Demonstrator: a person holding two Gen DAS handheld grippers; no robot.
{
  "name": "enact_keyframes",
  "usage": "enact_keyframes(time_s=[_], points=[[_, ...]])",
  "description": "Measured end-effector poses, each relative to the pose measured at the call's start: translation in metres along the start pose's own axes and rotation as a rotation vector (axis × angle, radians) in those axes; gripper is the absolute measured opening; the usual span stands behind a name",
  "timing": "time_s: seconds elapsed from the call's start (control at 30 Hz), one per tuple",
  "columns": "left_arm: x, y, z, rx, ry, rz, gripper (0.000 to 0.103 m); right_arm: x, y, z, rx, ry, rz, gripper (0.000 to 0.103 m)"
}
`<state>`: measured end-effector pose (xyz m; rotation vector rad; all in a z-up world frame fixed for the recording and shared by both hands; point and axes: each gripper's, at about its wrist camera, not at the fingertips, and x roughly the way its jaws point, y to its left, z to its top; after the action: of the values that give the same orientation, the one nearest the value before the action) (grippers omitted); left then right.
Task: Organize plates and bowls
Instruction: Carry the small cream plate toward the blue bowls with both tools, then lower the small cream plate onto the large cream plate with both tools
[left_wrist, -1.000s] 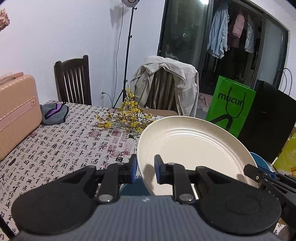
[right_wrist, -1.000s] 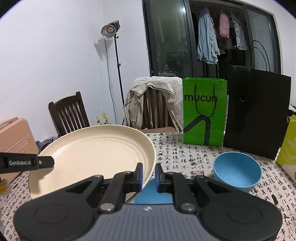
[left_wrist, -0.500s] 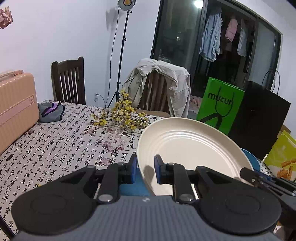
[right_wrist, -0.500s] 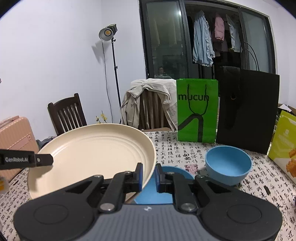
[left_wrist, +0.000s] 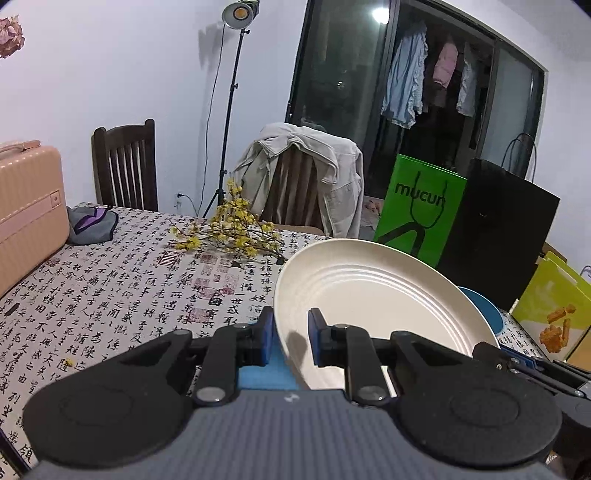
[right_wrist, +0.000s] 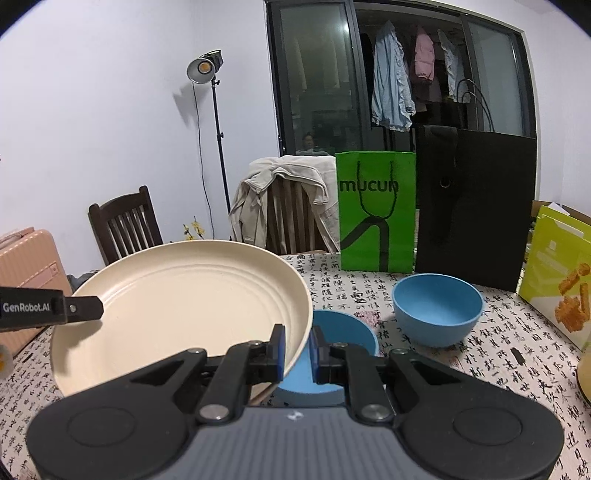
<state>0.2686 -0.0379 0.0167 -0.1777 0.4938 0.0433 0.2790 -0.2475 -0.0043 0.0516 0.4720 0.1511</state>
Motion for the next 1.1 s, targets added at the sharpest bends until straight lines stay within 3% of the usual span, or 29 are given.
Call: enact_keyframes(time_s=[1.1], points=[[-0.026,-0.001,-0.078,0.030,0.020,-0.080,0.019,-0.042,-0.011,-0.074,0.003,0.060,-0.080,0.014]])
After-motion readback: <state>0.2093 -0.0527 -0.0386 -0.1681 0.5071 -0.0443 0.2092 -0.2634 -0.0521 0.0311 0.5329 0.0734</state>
